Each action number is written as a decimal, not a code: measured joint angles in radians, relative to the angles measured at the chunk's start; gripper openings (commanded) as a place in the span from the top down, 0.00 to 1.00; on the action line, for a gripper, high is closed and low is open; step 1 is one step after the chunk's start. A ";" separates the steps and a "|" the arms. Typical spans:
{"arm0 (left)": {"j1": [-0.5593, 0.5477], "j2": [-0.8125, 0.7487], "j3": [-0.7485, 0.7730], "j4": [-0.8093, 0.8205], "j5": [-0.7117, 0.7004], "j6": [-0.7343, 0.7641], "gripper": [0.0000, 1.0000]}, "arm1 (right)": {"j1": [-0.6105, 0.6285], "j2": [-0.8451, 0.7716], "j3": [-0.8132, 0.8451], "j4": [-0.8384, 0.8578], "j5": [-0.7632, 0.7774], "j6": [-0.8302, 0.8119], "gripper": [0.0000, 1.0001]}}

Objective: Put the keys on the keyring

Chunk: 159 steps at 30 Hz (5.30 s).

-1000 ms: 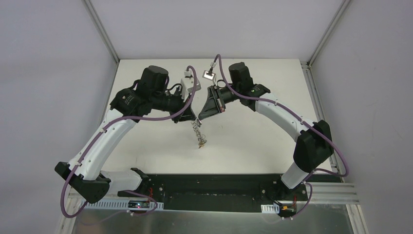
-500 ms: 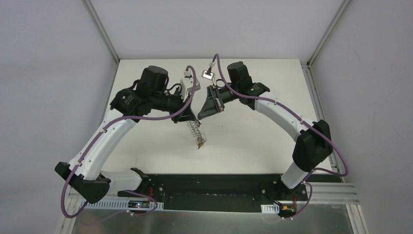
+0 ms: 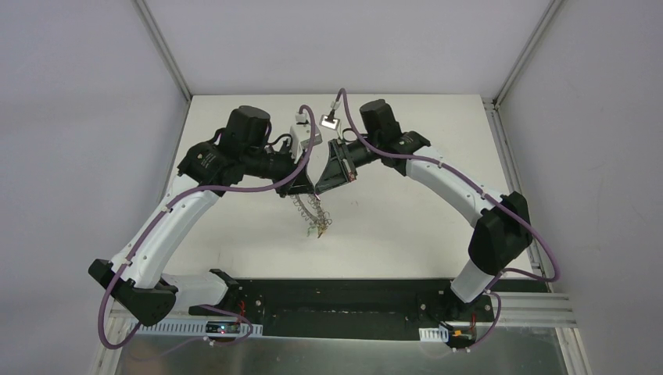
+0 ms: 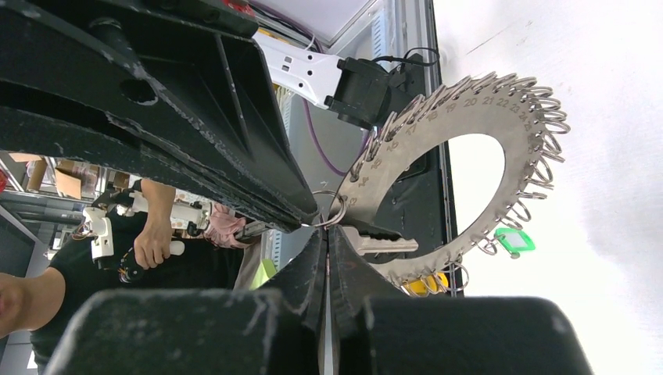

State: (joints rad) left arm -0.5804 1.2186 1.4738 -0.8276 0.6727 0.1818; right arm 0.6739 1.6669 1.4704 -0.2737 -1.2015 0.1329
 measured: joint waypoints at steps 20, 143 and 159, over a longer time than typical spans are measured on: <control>0.000 -0.002 -0.017 0.012 0.007 -0.002 1.00 | -0.011 0.013 0.006 -0.031 -0.001 -0.023 1.00; 0.019 -0.043 -0.029 0.005 0.117 0.033 1.00 | -0.008 0.066 -0.113 0.391 -0.243 0.327 1.00; 0.018 -0.050 -0.029 0.001 0.151 0.012 1.00 | -0.026 0.089 -0.113 0.397 -0.205 0.320 1.00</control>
State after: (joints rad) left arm -0.5621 1.1683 1.4445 -0.8268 0.8234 0.1940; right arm 0.6476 1.7561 1.3571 0.1238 -1.4067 0.4526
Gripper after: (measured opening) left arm 0.006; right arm 0.004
